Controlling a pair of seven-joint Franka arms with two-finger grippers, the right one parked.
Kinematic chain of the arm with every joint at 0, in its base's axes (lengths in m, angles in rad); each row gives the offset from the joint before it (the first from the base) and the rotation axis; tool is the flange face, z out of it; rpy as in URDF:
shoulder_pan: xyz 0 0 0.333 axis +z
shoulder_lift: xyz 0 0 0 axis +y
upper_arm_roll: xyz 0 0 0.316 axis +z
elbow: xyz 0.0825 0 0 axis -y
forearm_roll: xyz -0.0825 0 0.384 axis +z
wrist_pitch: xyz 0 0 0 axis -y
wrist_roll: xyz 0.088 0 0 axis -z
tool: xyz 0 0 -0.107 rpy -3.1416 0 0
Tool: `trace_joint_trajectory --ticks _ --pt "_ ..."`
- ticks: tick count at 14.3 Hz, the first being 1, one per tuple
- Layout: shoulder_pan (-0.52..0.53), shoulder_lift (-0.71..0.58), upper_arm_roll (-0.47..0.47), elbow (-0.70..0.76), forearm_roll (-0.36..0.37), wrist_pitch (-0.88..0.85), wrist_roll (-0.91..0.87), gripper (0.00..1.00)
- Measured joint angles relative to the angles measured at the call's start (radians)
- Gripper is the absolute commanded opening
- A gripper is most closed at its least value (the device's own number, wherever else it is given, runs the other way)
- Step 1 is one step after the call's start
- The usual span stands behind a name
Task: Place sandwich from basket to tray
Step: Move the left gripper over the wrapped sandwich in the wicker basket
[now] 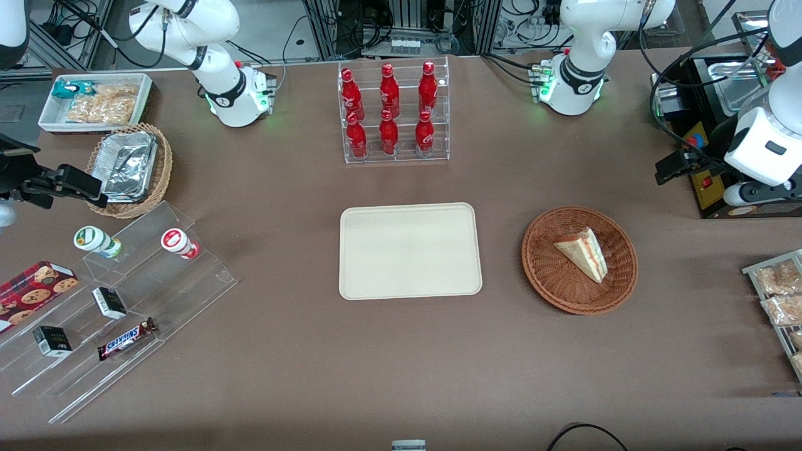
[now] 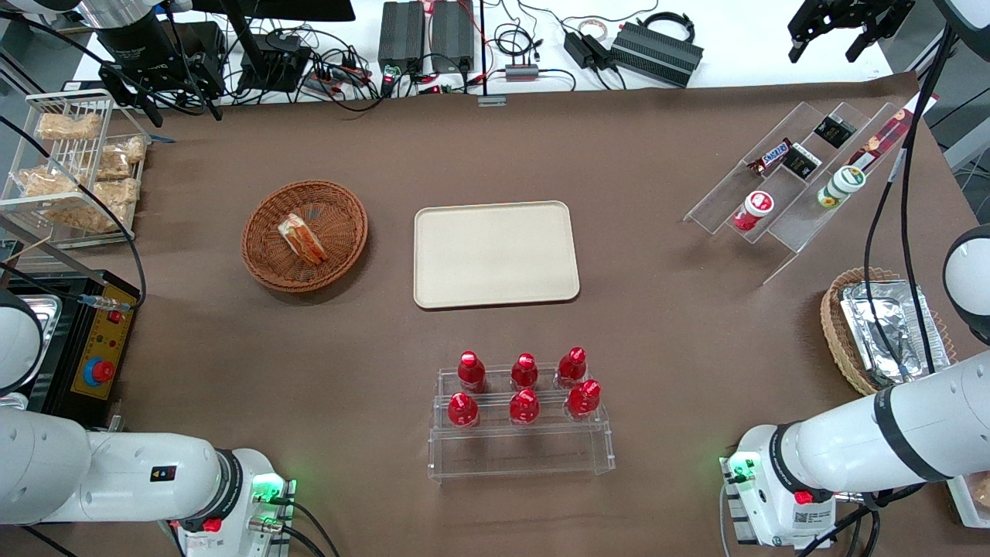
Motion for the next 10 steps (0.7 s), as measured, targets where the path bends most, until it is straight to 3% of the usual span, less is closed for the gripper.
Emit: trace_joint_trajectory --ticks 10 --pt "0.000 0.037 0.000 -0.071 -0.001 -0.019 0.031 1.00"
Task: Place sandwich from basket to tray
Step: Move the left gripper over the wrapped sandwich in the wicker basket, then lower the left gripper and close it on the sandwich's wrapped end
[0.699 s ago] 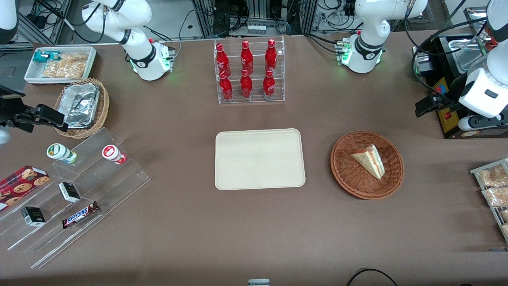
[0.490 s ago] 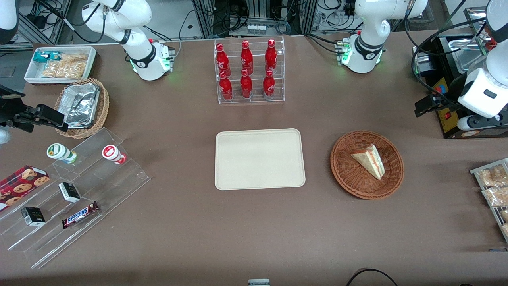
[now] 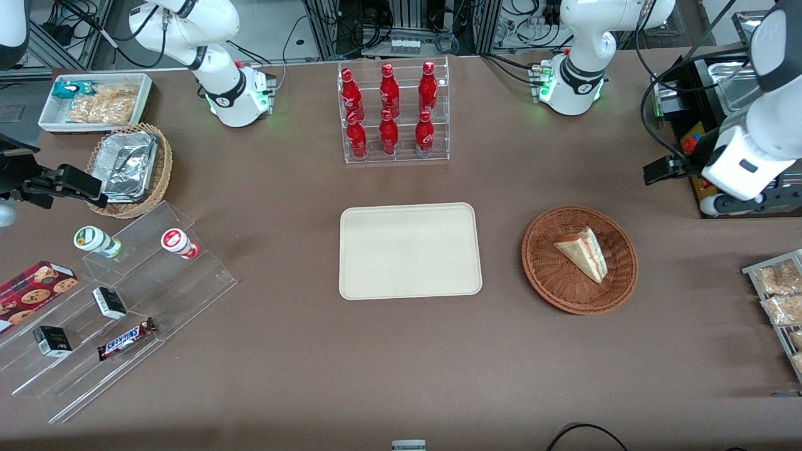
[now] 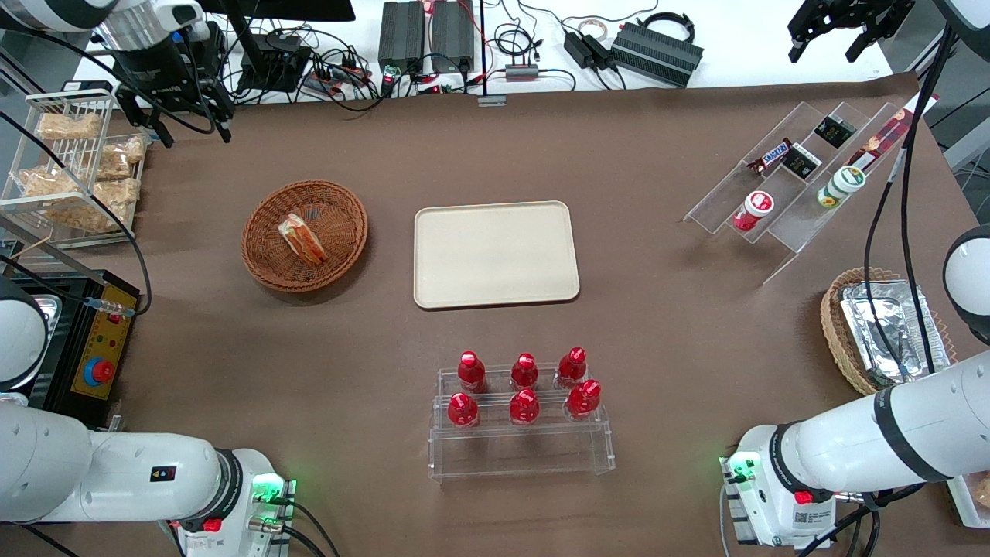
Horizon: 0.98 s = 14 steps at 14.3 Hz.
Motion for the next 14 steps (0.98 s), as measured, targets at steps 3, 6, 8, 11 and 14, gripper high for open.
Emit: trace_joint_trajectory --ticks 3,6,8,11,14 --pt "-0.002 0.054 -0.001 -0.053 0.000 0.038 0.002 1.00" --pt "-0.011 0.092 -0.005 -0.138 0.000 0.164 0.003 1.00" --pt "-0.016 0.098 -0.008 -0.203 0.000 0.241 0.003 1.00" --pt "-0.015 0.099 -0.008 -0.293 0.000 0.359 0.003 1.00" --pt "-0.015 0.107 -0.007 -0.387 -0.001 0.495 -0.037 1.00"
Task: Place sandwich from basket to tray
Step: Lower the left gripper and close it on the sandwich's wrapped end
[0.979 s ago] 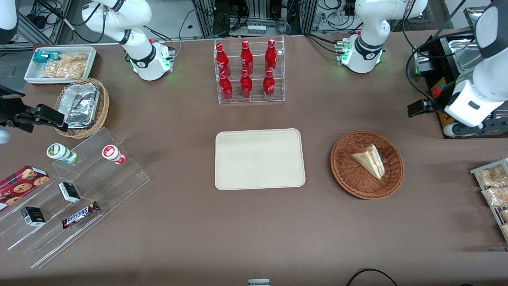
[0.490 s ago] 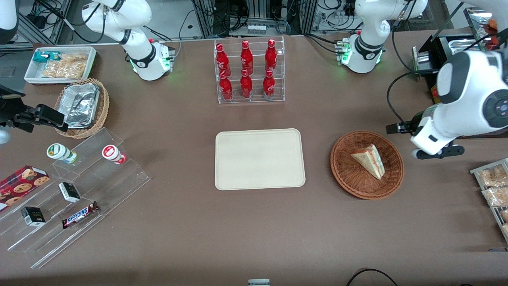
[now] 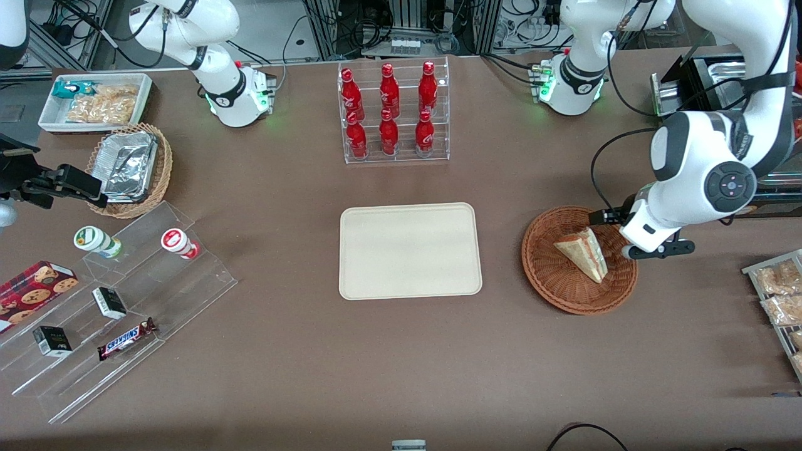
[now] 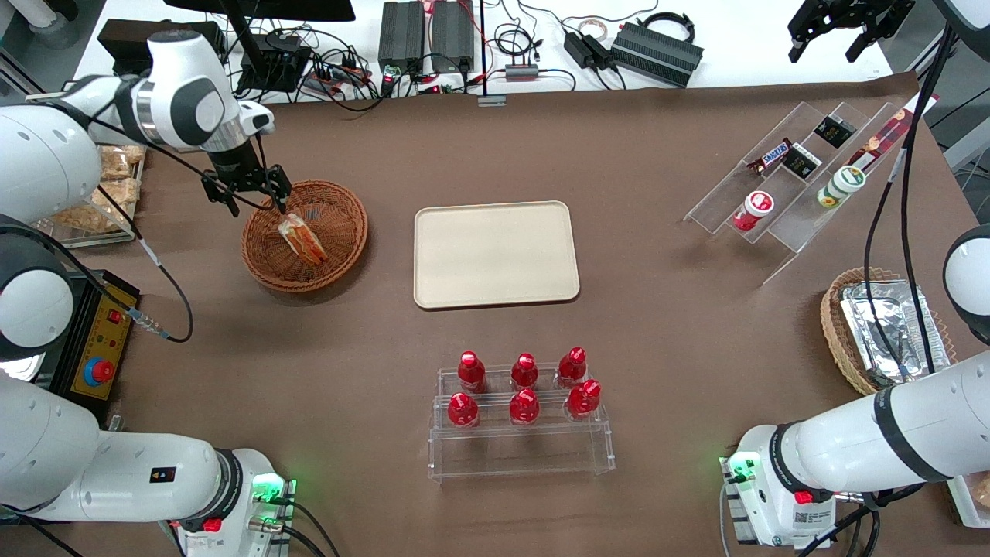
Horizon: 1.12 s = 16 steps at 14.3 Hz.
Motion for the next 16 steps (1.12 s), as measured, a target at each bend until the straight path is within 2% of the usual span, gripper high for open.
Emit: trace_joint_trajectory --ticks 7,11,16 --pt "-0.045 0.030 -0.002 -0.045 0.000 0.223 -0.544 1.00" --pt "-0.057 0.042 0.000 -0.138 0.000 0.407 -0.611 1.00" --pt "-0.052 0.052 0.005 -0.167 0.000 0.439 -0.640 1.00"
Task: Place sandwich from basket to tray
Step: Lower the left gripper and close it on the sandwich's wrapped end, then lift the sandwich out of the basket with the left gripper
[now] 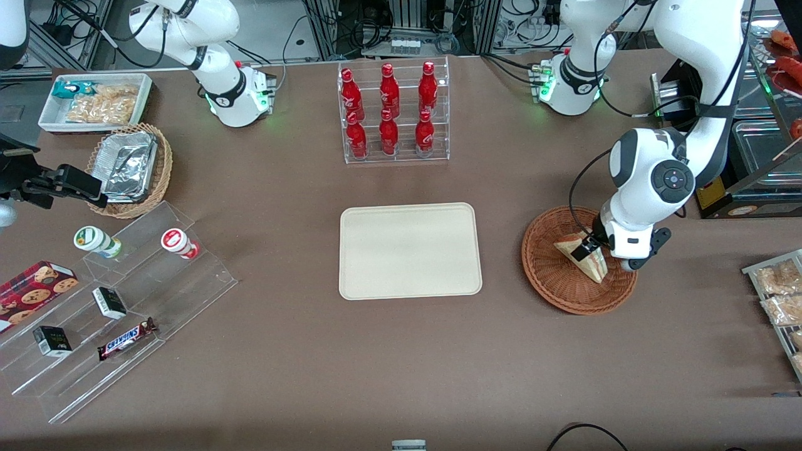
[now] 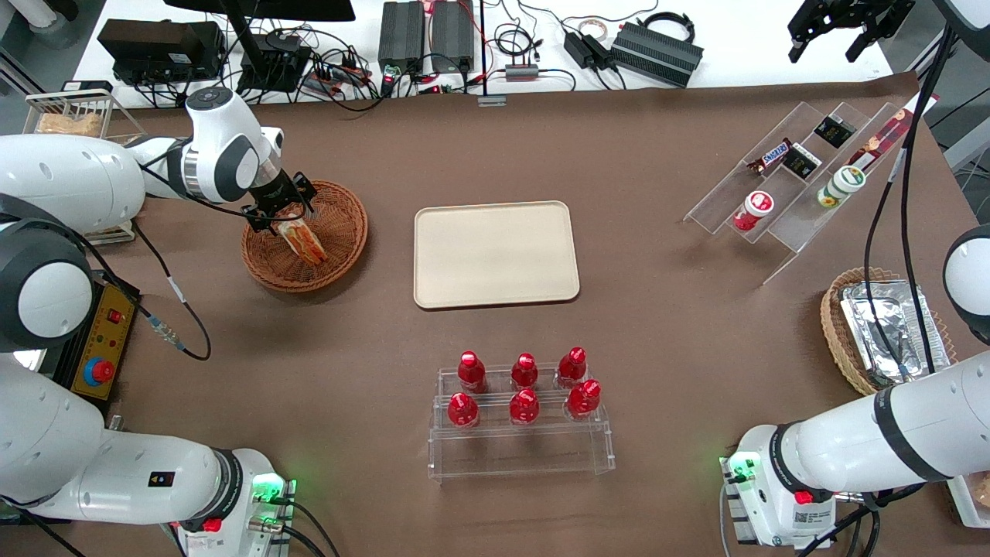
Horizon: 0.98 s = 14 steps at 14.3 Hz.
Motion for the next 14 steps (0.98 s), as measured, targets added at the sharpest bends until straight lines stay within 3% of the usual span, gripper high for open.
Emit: trace_joint_trajectory --ticks 11,12,13,14 --pt "0.004 0.045 0.006 -0.009 0.000 0.001 -0.154 1.00" --pt "0.003 0.052 0.006 -0.009 0.000 0.001 -0.158 0.90" --pt "0.003 0.060 0.006 -0.009 0.000 0.002 -0.160 0.68" --pt "0.003 0.066 0.006 -0.009 0.000 0.002 -0.162 0.40"
